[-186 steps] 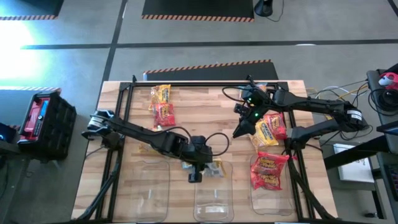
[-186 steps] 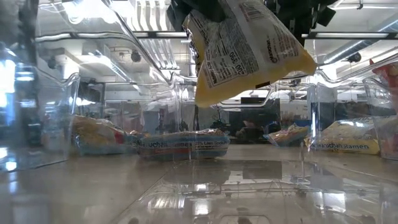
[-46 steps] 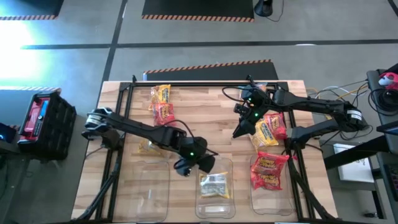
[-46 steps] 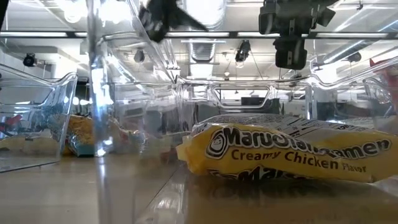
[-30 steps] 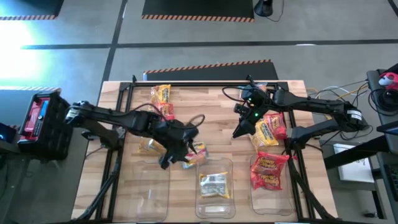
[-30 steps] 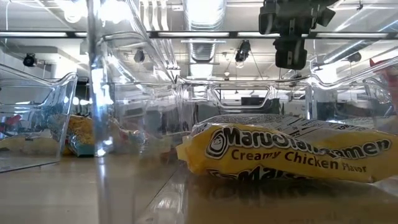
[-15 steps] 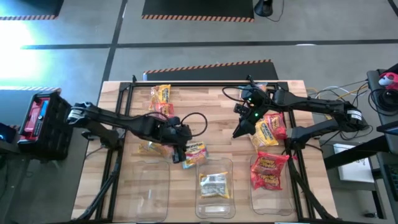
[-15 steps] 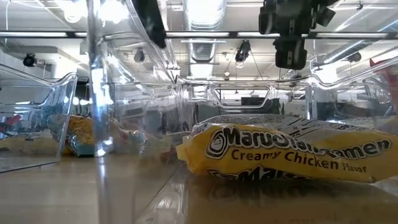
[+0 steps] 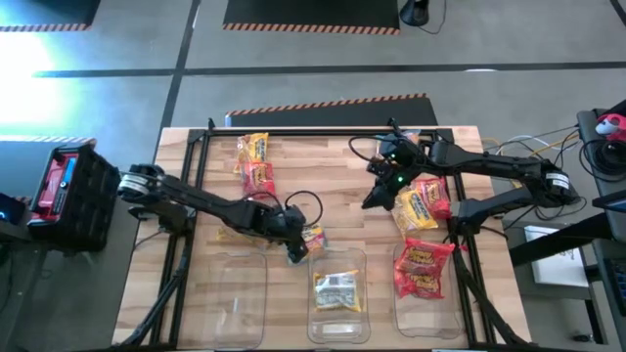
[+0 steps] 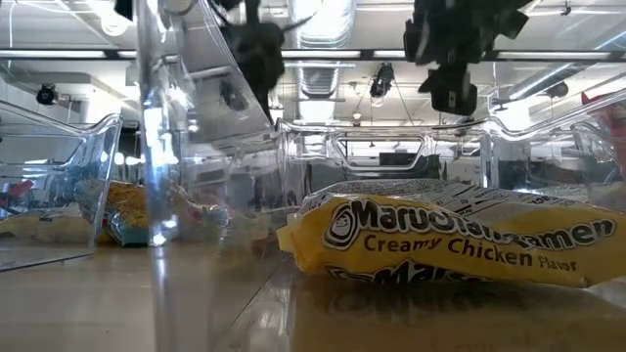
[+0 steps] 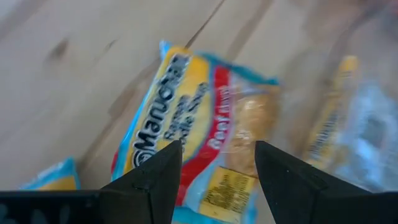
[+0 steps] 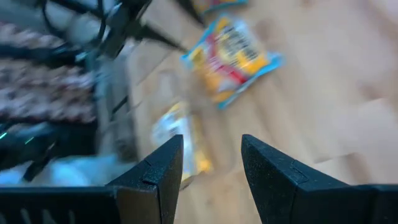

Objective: Sort Maruchan noodles
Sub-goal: Put the blue noodle pack into the left transparent bin

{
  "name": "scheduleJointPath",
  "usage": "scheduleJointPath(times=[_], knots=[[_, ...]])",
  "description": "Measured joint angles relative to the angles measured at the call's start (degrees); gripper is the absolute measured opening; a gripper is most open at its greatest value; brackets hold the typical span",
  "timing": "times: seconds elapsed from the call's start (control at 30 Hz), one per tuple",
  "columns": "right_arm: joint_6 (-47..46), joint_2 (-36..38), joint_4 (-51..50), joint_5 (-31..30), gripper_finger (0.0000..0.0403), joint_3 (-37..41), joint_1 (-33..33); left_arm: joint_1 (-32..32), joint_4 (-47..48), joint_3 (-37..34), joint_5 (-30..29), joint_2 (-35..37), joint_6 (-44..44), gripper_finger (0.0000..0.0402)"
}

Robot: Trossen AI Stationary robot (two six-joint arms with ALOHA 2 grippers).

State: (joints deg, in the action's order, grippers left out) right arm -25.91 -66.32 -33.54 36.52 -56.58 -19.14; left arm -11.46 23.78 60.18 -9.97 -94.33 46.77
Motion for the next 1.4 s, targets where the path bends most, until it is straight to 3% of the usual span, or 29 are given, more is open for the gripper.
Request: scheduleJointPath(times=[0.13,0.3,0.6,0.8,1.0,1.4], knots=[[-0.3,0.0,0.0,-6.1,0.0153,0.0,0.0,0.1,-0.8,0.4,0.3,-3.8,2.5,0.0185],[-4.4,0.0,0.4,-8.4,0.0153,0.0,0.0,1.5,-0.9,1.0,4.6,-7.5,1.3,0.0185],[-3.5,-0.2,7.8,-8.5,0.0153,0.0,0.0,8.9,-1.3,0.9,6.3,-7.6,-13.6,0.0185],[-3.5,-0.5,9.0,-9.6,0.0153,0.0,0.0,16.1,-7.8,0.9,6.2,-9.2,-19.0,0.0185],[-3.6,-0.5,9.0,-9.6,0.0153,0.0,0.0,21.4,-15.4,1.1,10.3,-11.6,-19.8,0.0185],[-0.5,-0.6,11.4,-12.7,0.0153,0.0,-0.3,22.8,-11.9,9.7,11.0,-15.1,-17.3,0.0185]])
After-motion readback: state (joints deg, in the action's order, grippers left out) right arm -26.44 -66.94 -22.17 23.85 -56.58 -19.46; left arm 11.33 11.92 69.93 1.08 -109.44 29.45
